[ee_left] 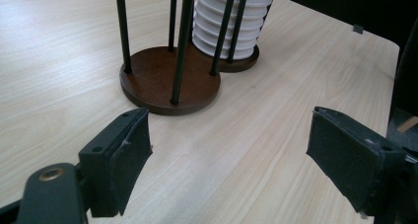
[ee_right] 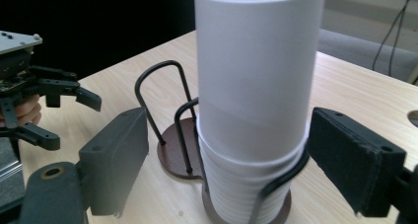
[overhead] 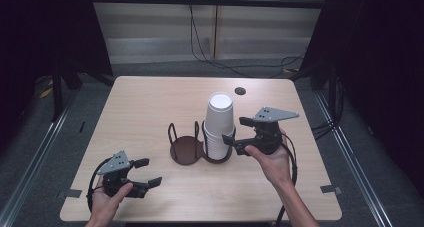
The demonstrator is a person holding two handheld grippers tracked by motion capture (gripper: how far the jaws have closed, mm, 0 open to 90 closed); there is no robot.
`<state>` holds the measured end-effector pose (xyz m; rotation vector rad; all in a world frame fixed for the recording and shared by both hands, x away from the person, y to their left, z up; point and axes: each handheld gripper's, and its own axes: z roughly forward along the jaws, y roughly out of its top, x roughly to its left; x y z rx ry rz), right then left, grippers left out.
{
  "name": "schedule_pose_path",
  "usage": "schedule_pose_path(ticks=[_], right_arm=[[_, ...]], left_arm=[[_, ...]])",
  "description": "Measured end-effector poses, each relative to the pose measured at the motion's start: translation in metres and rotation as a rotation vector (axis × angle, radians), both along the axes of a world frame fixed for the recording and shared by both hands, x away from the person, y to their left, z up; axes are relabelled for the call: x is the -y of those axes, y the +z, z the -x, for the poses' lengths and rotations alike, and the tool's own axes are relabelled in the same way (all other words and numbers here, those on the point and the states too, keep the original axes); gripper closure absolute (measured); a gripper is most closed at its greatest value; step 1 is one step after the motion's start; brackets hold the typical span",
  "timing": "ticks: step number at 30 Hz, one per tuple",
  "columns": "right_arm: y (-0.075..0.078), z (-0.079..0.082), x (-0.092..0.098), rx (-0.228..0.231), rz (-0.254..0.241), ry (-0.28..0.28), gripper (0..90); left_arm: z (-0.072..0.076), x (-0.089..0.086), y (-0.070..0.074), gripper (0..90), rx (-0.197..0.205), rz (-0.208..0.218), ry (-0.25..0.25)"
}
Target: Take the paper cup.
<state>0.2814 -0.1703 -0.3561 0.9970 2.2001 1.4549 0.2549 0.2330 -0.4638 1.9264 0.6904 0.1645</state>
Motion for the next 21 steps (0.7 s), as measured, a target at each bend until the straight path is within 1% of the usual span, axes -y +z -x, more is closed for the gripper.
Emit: schedule_pose_path(ticks=[1,2,3,4,5,8,9,10,11,13,16,17,21], right_arm=[[0.003,-0.001,-0.002,0.009,0.004,0.001,16.9],[0.003,-0.001,-0.002,0.009,0.004,0.001,16.9],[0.005,-0.005,-0.003,0.002,0.004,0.007,16.0],[0.005,-0.005,-0.003,0.002,0.004,0.007,16.0],[0.008,-0.009,-0.005,-0.004,0.016,0.003,15.4],[0.011,-0.013,-0.007,-0.009,0.018,0.006,15.3],[0.013,-0.018,-0.008,-0.018,0.032,0.001,15.3],[0.013,-0.018,-0.008,-0.018,0.032,0.001,15.3],[0.012,-0.024,-0.008,-0.04,0.028,0.014,14.6],[0.013,-0.026,-0.008,-0.043,0.029,0.013,14.5],[0.016,-0.034,-0.007,-0.059,0.006,0.014,14.5],[0.017,-0.036,-0.007,-0.065,0.012,0.013,14.5],[0.022,-0.04,-0.011,-0.067,0.047,0.01,14.6]], left_arm=[[0.0,0.0,0.0,16.4,0.001,-0.003,0.0],[0.0,0.0,0.0,16.4,-0.002,-0.004,-0.001],[-0.001,0.001,-0.001,16.4,-0.004,-0.009,-0.002],[-0.001,0.001,-0.001,16.4,-0.004,-0.009,-0.002],[0.0,0.001,0.0,16.4,-0.005,-0.006,-0.005],[0.0,0.001,0.0,16.4,-0.002,-0.008,-0.007],[0.0,0.001,0.0,16.4,-0.003,-0.007,-0.006],[0.0,0.001,0.0,16.4,-0.003,-0.007,-0.006],[0.0,0.001,-0.001,16.4,-0.007,-0.008,-0.008],[-0.001,0.001,-0.001,16.4,-0.009,-0.007,-0.011],[0.0,0.001,0.0,16.4,-0.004,-0.006,-0.008],[0.0,0.001,0.0,16.5,0.002,-0.003,-0.009],[0.001,0.002,0.001,16.7,0.002,0.0,-0.013]])
